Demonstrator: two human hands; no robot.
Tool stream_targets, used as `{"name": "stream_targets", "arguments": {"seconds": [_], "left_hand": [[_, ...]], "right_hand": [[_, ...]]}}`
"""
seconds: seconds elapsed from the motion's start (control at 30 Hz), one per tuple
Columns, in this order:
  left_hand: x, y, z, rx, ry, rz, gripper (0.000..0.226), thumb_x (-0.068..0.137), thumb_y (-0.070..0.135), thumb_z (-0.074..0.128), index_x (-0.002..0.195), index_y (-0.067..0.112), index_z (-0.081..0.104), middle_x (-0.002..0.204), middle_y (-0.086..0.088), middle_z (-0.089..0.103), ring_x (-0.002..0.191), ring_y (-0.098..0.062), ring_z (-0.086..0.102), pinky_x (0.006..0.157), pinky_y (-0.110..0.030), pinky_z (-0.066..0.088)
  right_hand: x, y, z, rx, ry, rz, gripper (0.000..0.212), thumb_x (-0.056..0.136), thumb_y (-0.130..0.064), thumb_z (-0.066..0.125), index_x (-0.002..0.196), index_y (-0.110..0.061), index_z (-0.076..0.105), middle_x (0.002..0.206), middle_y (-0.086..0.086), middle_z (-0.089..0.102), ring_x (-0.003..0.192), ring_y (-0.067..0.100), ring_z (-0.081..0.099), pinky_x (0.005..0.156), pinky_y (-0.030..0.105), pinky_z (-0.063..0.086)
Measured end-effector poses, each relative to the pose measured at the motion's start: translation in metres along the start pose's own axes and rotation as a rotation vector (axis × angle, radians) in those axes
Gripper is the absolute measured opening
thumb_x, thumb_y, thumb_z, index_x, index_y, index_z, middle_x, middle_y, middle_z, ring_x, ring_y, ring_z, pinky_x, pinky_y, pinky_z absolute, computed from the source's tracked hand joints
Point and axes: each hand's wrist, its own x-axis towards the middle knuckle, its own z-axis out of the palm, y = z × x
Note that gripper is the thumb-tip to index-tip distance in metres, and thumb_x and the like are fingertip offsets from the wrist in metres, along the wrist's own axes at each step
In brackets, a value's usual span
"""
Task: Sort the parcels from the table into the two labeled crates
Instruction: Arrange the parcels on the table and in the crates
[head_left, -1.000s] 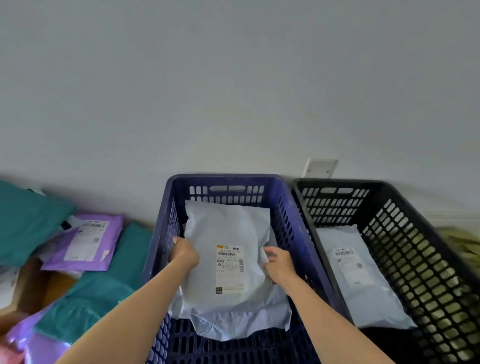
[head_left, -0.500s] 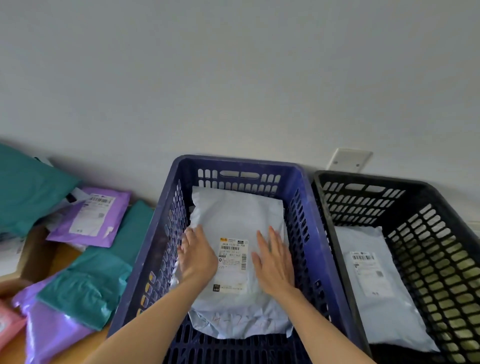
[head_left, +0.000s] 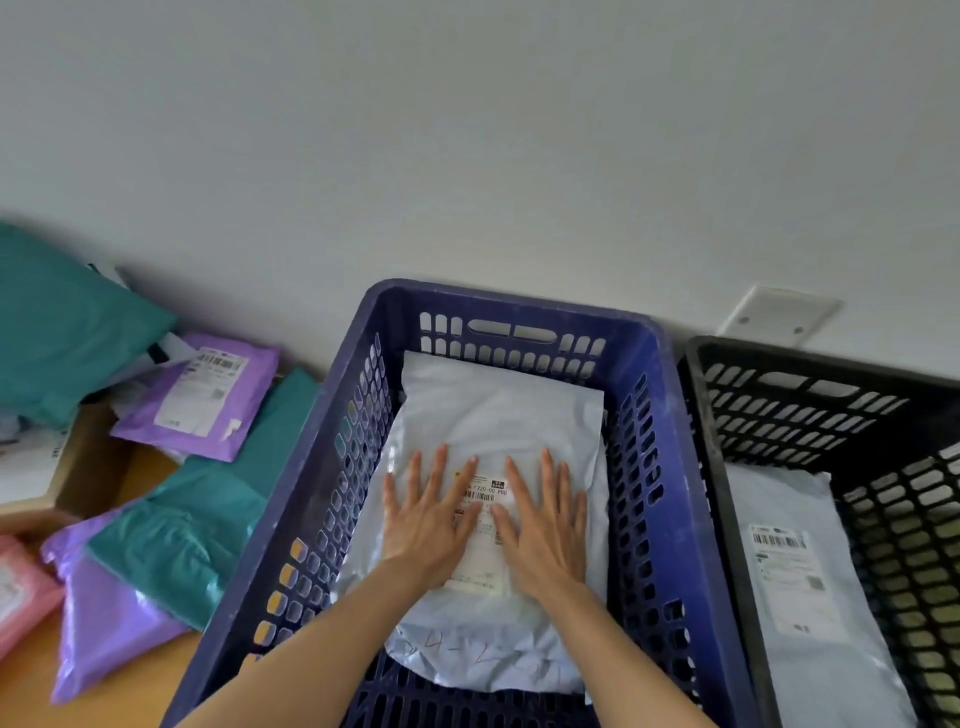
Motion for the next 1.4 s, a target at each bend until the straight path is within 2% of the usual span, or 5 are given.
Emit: {"name": "stream_targets", "arguments": {"seconds": [0.3, 0.6, 1.0, 1.17, 1.4], "left_hand": [[0.01, -0.004, 0.008, -0.02, -0.044, -0.009, 0.058, 0.092, 0.066, 0.002, 0.139, 0.05, -0.03, 0.15, 0.009, -0.038, 0.139, -0.027, -0.031, 0.115, -0.057, -0.012], [0.004, -0.003, -0.019, 0.015, -0.088, 0.006, 0.06, 0.099, 0.057, 0.01, 0.15, 0.039, -0.016, 0.158, 0.004, -0.024, 0.146, -0.028, -0.018, 0.116, -0.052, -0.009], [-0.048, 0.009, -0.139, -0.169, 0.24, 0.239, 0.055, 0.104, 0.038, 0.024, 0.154, 0.024, 0.004, 0.161, -0.013, 0.005, 0.148, -0.031, 0.007, 0.12, -0.047, 0.011], [-0.086, -0.047, -0.185, -0.239, 0.383, 0.281, 0.054, 0.103, 0.036, 0.028, 0.153, 0.023, 0.011, 0.161, -0.012, 0.012, 0.147, -0.029, 0.013, 0.118, -0.043, 0.017], [-0.139, -0.161, -0.226, -0.221, 0.491, 0.249, 0.052, 0.103, 0.035, 0.029, 0.151, 0.02, 0.016, 0.158, -0.013, 0.02, 0.143, -0.03, 0.023, 0.112, -0.044, 0.026]], "right_hand": [[0.008, 0.004, 0.009, 0.072, -0.024, 0.004, 0.07, 0.08, -0.072, -0.01, 0.146, -0.048, -0.019, 0.154, -0.004, -0.036, 0.145, 0.02, -0.026, 0.119, 0.046, -0.009], [-0.003, -0.007, -0.011, 0.092, -0.034, 0.023, 0.061, 0.099, -0.056, 0.019, 0.152, -0.041, -0.008, 0.159, -0.002, -0.027, 0.148, 0.021, -0.017, 0.121, 0.047, -0.002], [-0.031, -0.077, -0.107, 0.326, 0.415, 0.08, 0.049, 0.105, -0.031, 0.032, 0.151, -0.015, 0.028, 0.16, 0.004, 0.02, 0.146, 0.021, 0.022, 0.116, 0.042, 0.027], [-0.049, -0.15, -0.128, 0.377, 0.551, 0.019, 0.047, 0.104, -0.026, 0.036, 0.148, -0.011, 0.032, 0.157, 0.004, 0.027, 0.145, 0.018, 0.025, 0.114, 0.036, 0.026], [-0.071, -0.266, -0.124, 0.414, 0.647, -0.132, 0.037, 0.102, -0.021, 0.041, 0.137, -0.01, 0.043, 0.141, 0.006, 0.045, 0.124, 0.024, 0.049, 0.097, 0.041, 0.045]]}}
